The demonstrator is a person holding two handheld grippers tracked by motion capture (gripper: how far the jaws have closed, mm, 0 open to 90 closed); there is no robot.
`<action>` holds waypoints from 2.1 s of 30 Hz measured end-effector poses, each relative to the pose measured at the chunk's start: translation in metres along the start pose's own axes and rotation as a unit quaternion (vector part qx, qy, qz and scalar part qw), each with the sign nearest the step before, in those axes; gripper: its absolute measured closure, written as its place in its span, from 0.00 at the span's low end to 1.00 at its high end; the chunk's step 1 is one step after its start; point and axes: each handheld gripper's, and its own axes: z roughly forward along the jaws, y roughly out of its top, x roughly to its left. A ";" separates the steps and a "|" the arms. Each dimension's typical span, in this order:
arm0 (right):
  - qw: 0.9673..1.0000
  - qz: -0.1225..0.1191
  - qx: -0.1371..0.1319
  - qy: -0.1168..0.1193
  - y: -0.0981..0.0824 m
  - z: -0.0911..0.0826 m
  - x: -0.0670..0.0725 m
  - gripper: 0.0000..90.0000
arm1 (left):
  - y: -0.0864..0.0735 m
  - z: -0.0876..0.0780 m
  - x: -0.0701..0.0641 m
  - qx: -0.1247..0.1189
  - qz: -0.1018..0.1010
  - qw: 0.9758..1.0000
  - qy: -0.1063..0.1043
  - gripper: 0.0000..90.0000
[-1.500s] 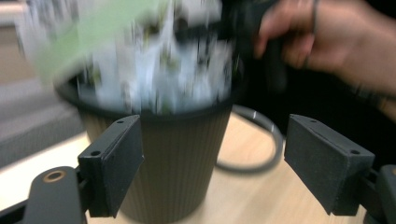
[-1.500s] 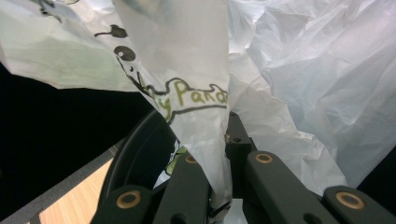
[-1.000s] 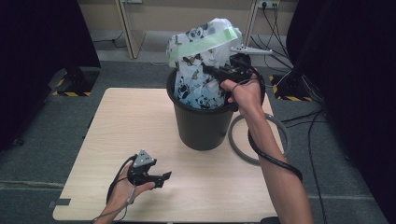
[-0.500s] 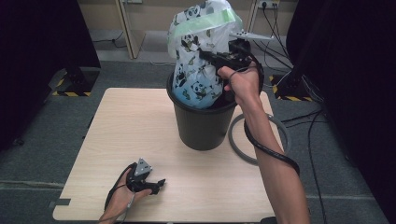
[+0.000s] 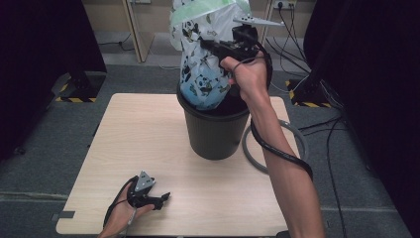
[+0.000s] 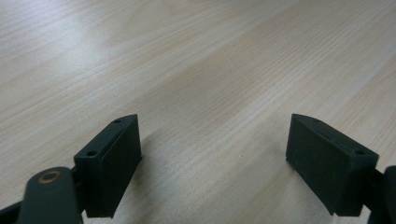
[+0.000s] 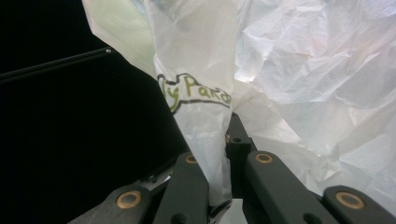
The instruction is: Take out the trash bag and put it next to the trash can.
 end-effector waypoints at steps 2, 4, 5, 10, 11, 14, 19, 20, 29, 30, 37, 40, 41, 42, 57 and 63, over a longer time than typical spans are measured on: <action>1.000 -0.002 -0.001 0.002 0.004 0.002 0.004 1.00 | 0.000 0.000 0.000 0.002 0.000 1.000 0.000 0.18; 1.000 -0.005 -0.002 0.003 0.007 0.004 0.007 1.00 | 0.000 0.000 0.000 0.001 -0.001 1.000 0.001 0.18; 1.000 -0.006 -0.003 0.003 0.009 0.005 0.009 1.00 | 0.000 0.000 0.000 0.002 -0.001 1.000 0.001 0.18; 1.000 -0.008 -0.007 0.009 0.018 0.009 0.016 1.00 | 0.000 0.000 0.000 0.002 -0.001 1.000 0.001 0.17; 1.000 -0.009 -0.007 0.009 0.020 0.009 0.018 1.00 | 0.000 0.000 0.000 0.002 -0.001 1.000 0.002 0.17; 1.000 -0.009 -0.011 0.013 0.025 0.012 0.022 1.00 | 0.000 0.000 0.000 0.002 -0.002 1.000 0.001 0.17; 1.000 -0.012 -0.015 0.020 0.031 0.015 0.030 1.00 | 0.000 0.000 0.000 0.002 -0.002 1.000 0.002 0.17; 1.000 -0.012 -0.017 0.022 0.032 0.016 0.032 1.00 | 0.000 0.000 0.000 0.002 -0.002 1.000 0.002 0.17; 0.999 -0.009 -0.015 0.047 0.038 0.035 0.052 1.00 | 0.000 0.000 0.000 0.003 -0.002 1.000 0.001 0.17; 0.999 -0.009 -0.015 0.047 0.038 0.035 0.052 1.00 | 0.000 0.000 0.000 0.003 -0.002 1.000 0.002 0.17; 0.998 -0.002 -0.011 0.067 0.034 0.052 0.066 1.00 | 0.000 0.000 0.000 0.003 -0.002 1.000 0.001 0.17; 0.997 0.000 -0.009 0.074 0.033 0.058 0.071 1.00 | 0.000 0.000 0.000 0.003 -0.003 1.000 0.002 0.17; 0.997 -0.001 -0.009 0.078 0.033 0.061 0.074 1.00 | 0.000 0.001 0.000 0.003 -0.003 1.000 0.002 0.17; 0.997 -0.001 -0.009 0.078 0.033 0.061 0.074 1.00 | 0.000 0.001 0.000 0.003 -0.003 1.000 0.002 0.17; 0.990 0.011 -0.012 0.140 0.025 0.088 0.113 1.00 | 0.000 0.000 0.000 0.003 -0.002 1.000 0.001 0.17; 0.985 0.016 -0.002 0.171 0.013 0.103 0.131 1.00 | 0.000 0.000 0.000 0.003 -0.002 1.000 0.002 0.17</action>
